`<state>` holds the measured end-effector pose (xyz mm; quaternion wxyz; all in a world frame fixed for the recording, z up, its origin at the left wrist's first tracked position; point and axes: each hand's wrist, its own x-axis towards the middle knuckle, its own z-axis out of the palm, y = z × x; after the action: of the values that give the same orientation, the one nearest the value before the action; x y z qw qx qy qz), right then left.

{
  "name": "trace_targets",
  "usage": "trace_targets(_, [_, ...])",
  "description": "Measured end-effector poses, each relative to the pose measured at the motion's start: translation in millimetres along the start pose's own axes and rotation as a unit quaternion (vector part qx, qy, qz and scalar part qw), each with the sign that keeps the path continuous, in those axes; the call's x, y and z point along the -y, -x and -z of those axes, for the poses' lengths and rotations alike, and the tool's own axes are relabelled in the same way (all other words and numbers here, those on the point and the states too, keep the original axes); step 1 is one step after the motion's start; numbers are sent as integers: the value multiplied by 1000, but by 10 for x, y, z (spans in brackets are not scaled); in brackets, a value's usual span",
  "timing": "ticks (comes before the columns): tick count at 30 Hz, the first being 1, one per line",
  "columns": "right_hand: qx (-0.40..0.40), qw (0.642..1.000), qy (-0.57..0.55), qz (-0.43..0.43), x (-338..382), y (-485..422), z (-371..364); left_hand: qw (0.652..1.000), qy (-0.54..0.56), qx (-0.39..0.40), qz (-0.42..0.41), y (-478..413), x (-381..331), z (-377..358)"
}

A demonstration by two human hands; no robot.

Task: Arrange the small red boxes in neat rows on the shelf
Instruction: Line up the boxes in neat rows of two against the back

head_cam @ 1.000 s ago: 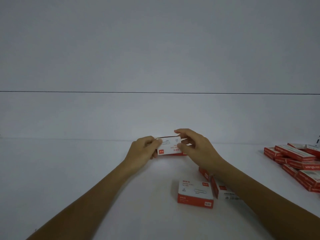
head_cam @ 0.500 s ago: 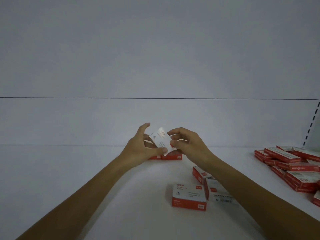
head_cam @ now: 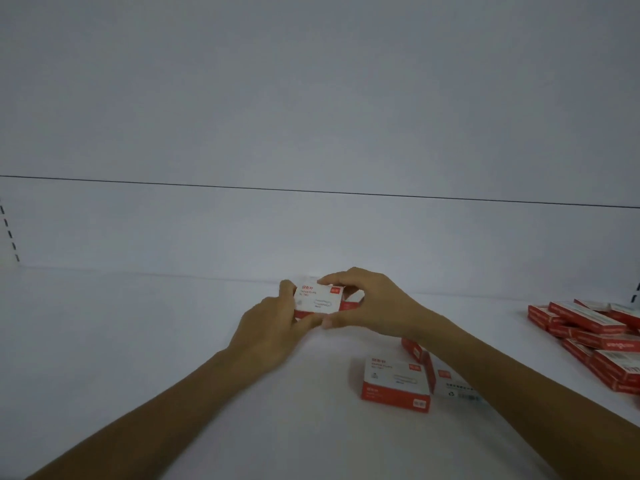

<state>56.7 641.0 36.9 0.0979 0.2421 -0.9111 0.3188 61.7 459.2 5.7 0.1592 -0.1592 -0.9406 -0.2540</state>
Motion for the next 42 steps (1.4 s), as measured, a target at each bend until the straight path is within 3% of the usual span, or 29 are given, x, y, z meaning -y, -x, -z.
trace_targets(5, [21,996,81,-13,-114,113,-15,993,-21,100,-52,81,178,70])
trace_targets(9, [16,989,142,-40,-153,183,-121,991,-66,78,-89,129,222,24])
trace_targets(16, [-4,980,192,-44,-41,29,-166,990,-102,52,-81,110,140,-29])
trace_targets(25, [-45,977,177,-106,-10,-120,-281,978,-140,41,-146,143,136,-15])
trace_targets(29, [-6,980,177,-87,-13,-25,-228,980,-78,39,-177,177,82,13])
trace_targets(32, [-31,983,154,-93,-70,154,28,982,15,42,-183,225,-54,23])
trace_targets(37, [-36,967,165,-189,-350,587,525,970,81,107,-202,181,-369,-52])
trace_targets(42, [38,949,151,-274,-439,840,660,951,178,199,-155,53,-670,-223])
